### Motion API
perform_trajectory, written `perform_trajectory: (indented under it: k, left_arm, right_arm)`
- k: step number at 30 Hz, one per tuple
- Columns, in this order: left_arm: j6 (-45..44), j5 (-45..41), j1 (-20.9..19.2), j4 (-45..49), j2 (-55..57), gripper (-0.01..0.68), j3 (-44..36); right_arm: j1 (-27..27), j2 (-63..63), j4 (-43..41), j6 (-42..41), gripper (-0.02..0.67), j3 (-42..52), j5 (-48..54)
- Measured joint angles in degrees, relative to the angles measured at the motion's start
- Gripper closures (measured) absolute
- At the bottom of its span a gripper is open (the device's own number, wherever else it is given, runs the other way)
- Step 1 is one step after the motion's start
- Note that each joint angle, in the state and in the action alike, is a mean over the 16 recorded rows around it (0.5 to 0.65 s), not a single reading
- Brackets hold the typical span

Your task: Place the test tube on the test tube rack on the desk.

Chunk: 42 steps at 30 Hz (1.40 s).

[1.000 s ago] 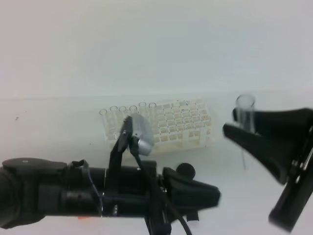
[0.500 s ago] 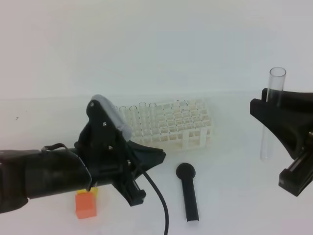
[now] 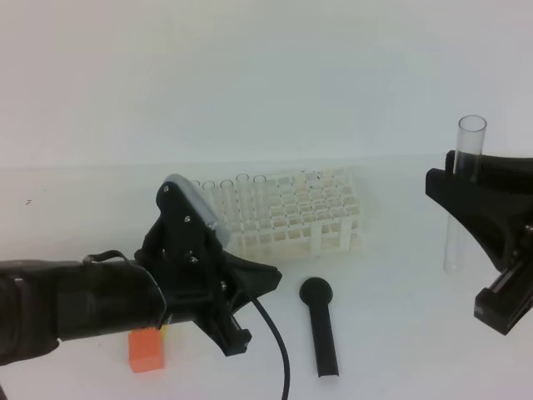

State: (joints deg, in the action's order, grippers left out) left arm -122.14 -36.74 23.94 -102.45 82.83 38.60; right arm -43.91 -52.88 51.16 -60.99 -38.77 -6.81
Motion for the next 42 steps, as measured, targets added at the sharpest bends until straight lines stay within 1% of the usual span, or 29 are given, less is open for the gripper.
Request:
perform_trajectory:
  k: [6,16,21,26,28,31,38,42]
  left_arm:
    - [0.19,1.68,0.03,0.05,-5.46,0.673,-0.09]
    - [0.49,4.58,0.03,-0.11,-23.12,0.673,-0.42]
    - [0.49,5.23,0.03,-0.04,-29.73,0.673,-0.6]
    - [0.28,5.31,0.03,4.03,-33.49,0.673,-0.82]
    - [0.18,5.36,0.03,7.94,-34.46,0.673,-0.91]
    - [0.03,5.23,0.03,16.81,-35.91,0.673,-1.04]
    - [-0.31,4.28,0.03,44.84,-41.23,0.673,-1.66]
    - [-0.3,6.39,0.03,60.06,-44.93,0.673,-3.67]
  right_arm:
    - [0.0,0.0,0.0,-0.46,0.527,0.2,-0.01]
    - [0.0,0.0,0.01,-1.01,0.527,0.44,1.31]
    - [0.0,0.0,0.01,-1.08,0.527,0.45,2.18]
    - [0.0,-0.03,0.01,-1.12,0.527,0.47,3.16]
    - [0.0,-0.04,0.01,-1.13,0.527,0.48,3.45]
    - [0.0,-0.06,0.01,-1.14,0.527,0.5,3.88]
    - [0.0,-0.1,0.01,-1.14,0.527,0.54,4.73]
    - [0.0,-0.1,0.01,-1.14,0.527,0.54,4.81]
